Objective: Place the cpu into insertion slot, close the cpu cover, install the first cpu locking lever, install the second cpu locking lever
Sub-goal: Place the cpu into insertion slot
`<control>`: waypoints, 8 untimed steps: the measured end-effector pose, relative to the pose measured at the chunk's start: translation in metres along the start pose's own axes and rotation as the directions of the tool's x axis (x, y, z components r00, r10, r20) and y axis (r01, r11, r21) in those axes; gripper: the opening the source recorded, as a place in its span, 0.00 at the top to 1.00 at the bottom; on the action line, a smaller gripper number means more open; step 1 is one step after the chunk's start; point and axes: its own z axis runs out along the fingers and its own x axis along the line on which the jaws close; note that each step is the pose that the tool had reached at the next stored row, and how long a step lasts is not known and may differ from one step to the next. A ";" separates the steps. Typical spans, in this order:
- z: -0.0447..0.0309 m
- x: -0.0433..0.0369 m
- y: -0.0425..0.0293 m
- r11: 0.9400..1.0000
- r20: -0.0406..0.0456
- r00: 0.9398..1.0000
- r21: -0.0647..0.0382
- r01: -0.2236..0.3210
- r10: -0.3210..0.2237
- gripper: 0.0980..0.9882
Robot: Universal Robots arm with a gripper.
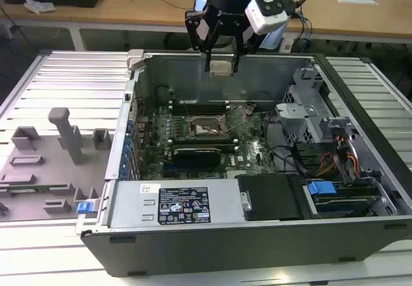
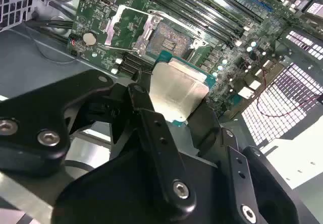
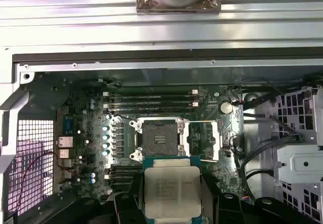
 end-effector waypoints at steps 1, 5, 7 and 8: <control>0.0000 0.0000 0.0000 1.000 0.000 1.000 0.000 0.000 0.000 0.50; 0.0004 0.0001 0.0000 1.000 0.000 1.000 0.000 0.000 0.000 0.50; 0.0055 0.0007 -0.0003 1.000 0.002 1.000 0.000 0.000 0.000 0.50; 0.0083 0.0013 -0.0004 1.000 0.002 1.000 0.000 0.000 0.000 0.50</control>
